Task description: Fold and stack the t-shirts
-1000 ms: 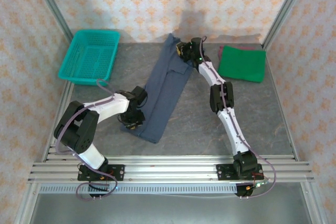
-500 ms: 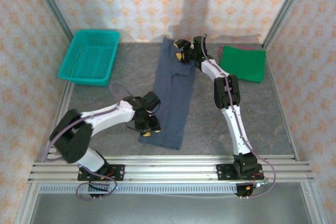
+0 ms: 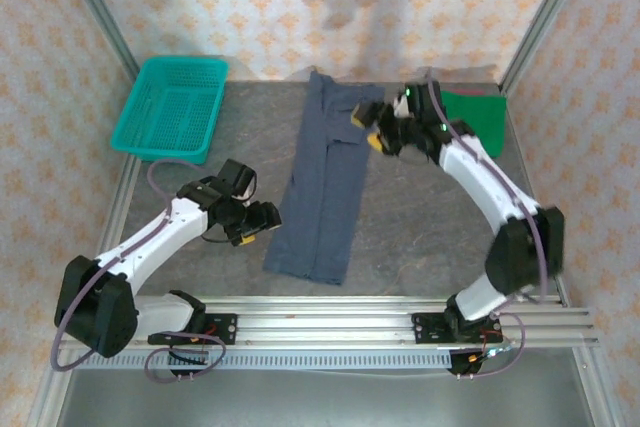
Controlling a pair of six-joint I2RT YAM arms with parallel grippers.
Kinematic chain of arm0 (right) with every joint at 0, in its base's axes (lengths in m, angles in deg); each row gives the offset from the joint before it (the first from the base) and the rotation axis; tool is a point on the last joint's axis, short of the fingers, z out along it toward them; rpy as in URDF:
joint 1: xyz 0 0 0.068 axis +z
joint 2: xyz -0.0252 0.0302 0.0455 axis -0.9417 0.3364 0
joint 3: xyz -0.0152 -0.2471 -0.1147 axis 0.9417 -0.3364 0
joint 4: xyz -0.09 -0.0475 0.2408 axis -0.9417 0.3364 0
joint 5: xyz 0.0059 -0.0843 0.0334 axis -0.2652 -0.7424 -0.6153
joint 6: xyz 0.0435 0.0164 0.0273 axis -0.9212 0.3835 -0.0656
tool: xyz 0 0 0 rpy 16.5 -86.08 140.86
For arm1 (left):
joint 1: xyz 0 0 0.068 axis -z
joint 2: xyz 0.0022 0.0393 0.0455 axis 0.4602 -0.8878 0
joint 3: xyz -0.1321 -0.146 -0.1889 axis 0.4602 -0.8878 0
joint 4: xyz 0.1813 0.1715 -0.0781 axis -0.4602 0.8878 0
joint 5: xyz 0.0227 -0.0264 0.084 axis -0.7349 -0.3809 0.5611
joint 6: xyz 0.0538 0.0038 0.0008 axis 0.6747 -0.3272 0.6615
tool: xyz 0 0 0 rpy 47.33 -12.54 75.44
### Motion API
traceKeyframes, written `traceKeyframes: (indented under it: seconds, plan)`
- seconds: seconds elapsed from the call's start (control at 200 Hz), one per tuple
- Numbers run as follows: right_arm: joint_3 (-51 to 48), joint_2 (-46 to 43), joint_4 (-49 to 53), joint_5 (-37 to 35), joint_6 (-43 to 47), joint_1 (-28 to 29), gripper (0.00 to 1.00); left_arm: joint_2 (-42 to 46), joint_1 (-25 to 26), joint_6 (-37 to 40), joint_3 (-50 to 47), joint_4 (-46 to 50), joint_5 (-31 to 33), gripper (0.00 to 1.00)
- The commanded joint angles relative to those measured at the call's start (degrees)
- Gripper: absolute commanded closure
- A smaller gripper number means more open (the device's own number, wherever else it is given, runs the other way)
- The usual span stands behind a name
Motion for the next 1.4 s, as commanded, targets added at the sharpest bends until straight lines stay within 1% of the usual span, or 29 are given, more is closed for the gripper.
traceKeyframes:
  seconds: [0.0,0.06,0.135,0.275,0.345,0.435,0.63,0.756,0.841,0.926,1.106,1.191,1.246,1.396]
  plan:
    - [-14.4,-6.6,9.8,-0.2,0.1,7.2,0.28,-2.0,0.0,4.4,-2.4,-2.1,-3.7,0.33]
    - [-19.7,-10.4,10.6,-0.7,-1.8,12.3,0.29,-4.0,0.0,5.8,-3.2,-0.9,-3.3,0.36]
    - [-25.2,-12.8,10.1,-2.3,-5.3,18.0,0.29,-5.8,0.0,7.0,-4.5,-1.1,-3.8,0.38]
    - [-32.8,-13.0,2.1,-4.2,-11.6,24.1,0.31,-9.0,0.3,8.1,-7.7,-4.8,-5.7,0.41]
    - [-35.3,-11.4,-3.4,-4.8,-13.1,26.5,0.31,-10.9,0.3,8.4,-9.3,-6.7,-7.9,0.43]
    - [-36.7,-9.4,-9.6,-5.2,-16.1,29.7,0.31,-11.6,0.5,9.0,-10.1,-7.7,-9.0,0.44]
    - [-35.8,-4.3,-13.1,-6.4,-18.2,33.6,0.31,-12.2,1.4,8.9,-11.7,-10.4,-12.2,0.47]
    - [-34.4,-1.7,-12.7,-6.3,-18.4,34.5,0.35,-12.8,3.3,8.2,-11.9,-12.3,-13.8,0.48]
    - [-34.1,-0.4,-12.4,-6.8,-18.3,34.6,0.40,-13.5,4.3,7.8,-11.5,-13.1,-14.6,0.50]
    - [-33.2,0.9,-12.6,-7.1,-17.7,34.6,0.48,-14.2,5.3,6.9,-11.0,-14.4,-15.4,0.53]
    - [-30.6,4.1,-11.1,-6.4,-15.6,34.6,0.77,-16.6,7.1,6.4,-10.2,-15.4,-16.0,0.62]
    - [-30.4,4.5,-11.1,-6.1,-15.5,34.6,0.87,-17.9,8.0,5.8,-9.1,-16.3,-16.6,0.68]
    - [-30.2,4.3,-10.5,-6.2,-15.2,34.6,0.91,-18.7,8.7,5.5,-7.7,-16.3,-16.9,0.71]
    - [-29.9,3.8,-9.3,-6.2,-14.4,34.4,0.97,-19.8,10.1,5.4,-5.1,-14.9,-16.2,0.76]
